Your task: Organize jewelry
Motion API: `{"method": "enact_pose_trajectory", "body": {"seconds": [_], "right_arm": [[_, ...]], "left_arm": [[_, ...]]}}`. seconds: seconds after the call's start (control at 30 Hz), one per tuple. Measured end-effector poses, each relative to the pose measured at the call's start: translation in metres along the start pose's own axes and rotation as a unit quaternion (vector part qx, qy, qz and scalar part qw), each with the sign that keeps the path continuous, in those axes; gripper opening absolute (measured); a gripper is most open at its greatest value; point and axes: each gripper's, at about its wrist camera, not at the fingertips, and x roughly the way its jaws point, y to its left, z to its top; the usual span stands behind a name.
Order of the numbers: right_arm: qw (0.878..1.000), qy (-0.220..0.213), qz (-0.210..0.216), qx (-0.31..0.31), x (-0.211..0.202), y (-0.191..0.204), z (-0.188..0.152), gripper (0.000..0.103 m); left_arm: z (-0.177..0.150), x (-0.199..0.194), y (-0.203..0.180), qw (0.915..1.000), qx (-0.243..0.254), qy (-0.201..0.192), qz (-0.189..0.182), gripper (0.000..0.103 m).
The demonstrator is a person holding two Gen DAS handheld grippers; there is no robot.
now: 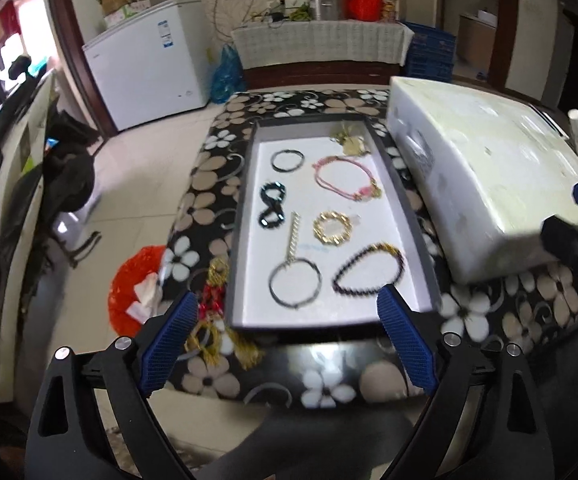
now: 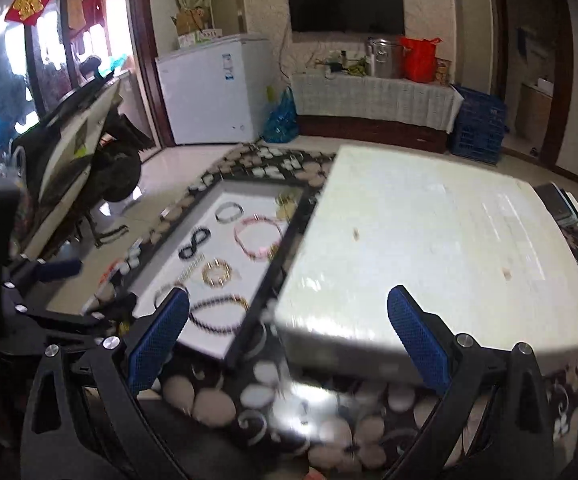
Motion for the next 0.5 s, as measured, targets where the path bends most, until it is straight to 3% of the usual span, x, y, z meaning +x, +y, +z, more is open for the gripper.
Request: {"method": "enact_pose_trajectory", "body": {"seconds": [0.3, 0.5], "right_arm": [[0.998, 0.046, -0.033, 0.022, 0.014, -0.008, -0.024, 0.098], [0.998, 0.047, -0.036, 0.02, 0.015, -0.008, -0.025, 0.098]], "left_arm": [[-0.01, 0.0, -0.001, 0.9999, -0.005, 0.013, -0.006, 0.093], [-0.009, 0.004, 0.0, 0.9998, -0.011, 0.017, -0.008, 0.093]]}}
